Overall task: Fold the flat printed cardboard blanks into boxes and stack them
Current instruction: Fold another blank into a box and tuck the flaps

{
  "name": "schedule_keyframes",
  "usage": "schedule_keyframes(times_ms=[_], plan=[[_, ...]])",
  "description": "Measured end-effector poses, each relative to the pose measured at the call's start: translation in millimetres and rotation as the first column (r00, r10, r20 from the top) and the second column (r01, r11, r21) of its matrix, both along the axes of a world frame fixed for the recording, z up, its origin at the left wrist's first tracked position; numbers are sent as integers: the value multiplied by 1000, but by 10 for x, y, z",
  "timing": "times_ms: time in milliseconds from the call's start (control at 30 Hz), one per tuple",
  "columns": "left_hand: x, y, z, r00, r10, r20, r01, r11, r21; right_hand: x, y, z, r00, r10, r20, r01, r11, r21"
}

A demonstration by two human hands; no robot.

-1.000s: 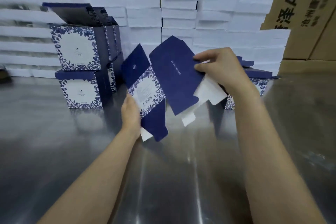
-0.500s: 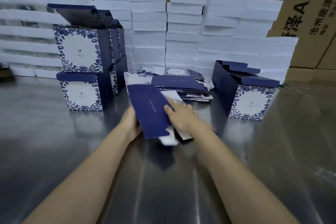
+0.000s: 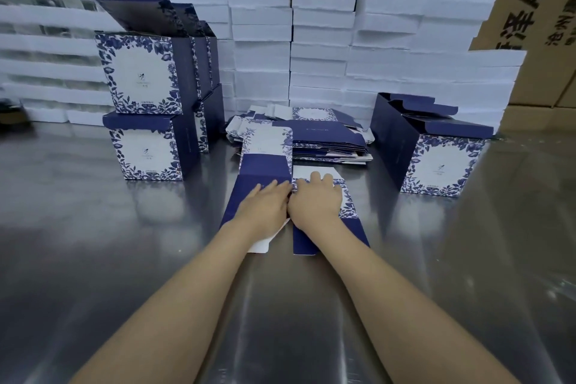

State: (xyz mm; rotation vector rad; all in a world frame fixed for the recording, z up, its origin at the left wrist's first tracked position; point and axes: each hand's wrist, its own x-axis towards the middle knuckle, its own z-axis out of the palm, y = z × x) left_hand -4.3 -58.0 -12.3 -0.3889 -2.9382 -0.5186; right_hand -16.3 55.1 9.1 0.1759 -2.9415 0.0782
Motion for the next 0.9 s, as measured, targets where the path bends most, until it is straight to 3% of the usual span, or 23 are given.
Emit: schedule_keyframes(times_ms=[133, 333, 700, 900], plan=[[-31, -33, 52, 985, 138, 104, -119, 979, -167, -34, 94, -77, 996, 5, 83, 3, 995, -103], [16, -131, 111, 935, 315, 160, -279, 937, -212, -67, 377, -56, 963, 90, 253, -71, 994, -84], [72, -221, 142, 887, 419, 194, -360, 891, -277, -6, 628, -45, 964, 69, 256, -53, 996, -69], [76, -357, 162, 906, 373, 203, -314, 910, -271, 0, 697, -56, 956, 156, 250, -134, 986, -104]])
